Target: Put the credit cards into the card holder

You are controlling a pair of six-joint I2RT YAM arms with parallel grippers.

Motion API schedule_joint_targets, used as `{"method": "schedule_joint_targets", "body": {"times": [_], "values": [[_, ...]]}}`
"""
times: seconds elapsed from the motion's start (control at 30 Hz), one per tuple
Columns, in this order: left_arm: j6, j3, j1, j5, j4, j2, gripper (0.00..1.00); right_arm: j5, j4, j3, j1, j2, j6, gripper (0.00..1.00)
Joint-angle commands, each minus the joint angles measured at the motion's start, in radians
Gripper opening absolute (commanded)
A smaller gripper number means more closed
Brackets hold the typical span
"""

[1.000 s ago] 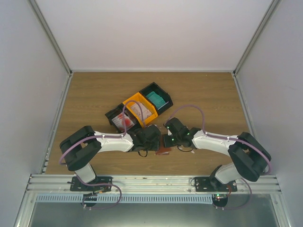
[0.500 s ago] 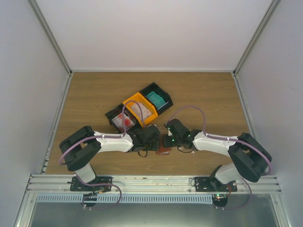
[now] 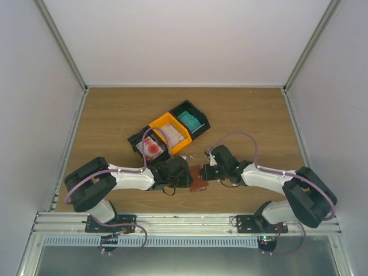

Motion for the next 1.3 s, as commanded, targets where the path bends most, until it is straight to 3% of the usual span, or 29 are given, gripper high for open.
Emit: {"method": "schedule_joint_targets", "body": {"times": [0.0, 0.23, 0.5, 0.93, 1.27], "values": [[-0.015, -0.079, -0.014, 0.074, 0.004, 0.017, 0.28, -0.093, 0.062, -0.032, -0.03, -0.016, -0.039, 0.01], [-0.002, -0.094, -0.009, 0.087, 0.047, 0.017, 0.27, -0.196, 0.118, -0.032, -0.037, -0.012, -0.043, 0.0], [-0.004, -0.102, -0.002, 0.088, 0.051, 0.012, 0.27, -0.105, -0.008, 0.01, -0.036, -0.009, -0.105, 0.01], [-0.005, -0.092, 0.0, 0.094, 0.049, 0.02, 0.27, 0.003, -0.063, 0.031, -0.001, -0.01, -0.163, 0.01], [-0.003, -0.088, 0.002, 0.095, 0.045, 0.026, 0.26, -0.066, 0.015, 0.009, 0.022, 0.001, -0.119, 0.01]]}}
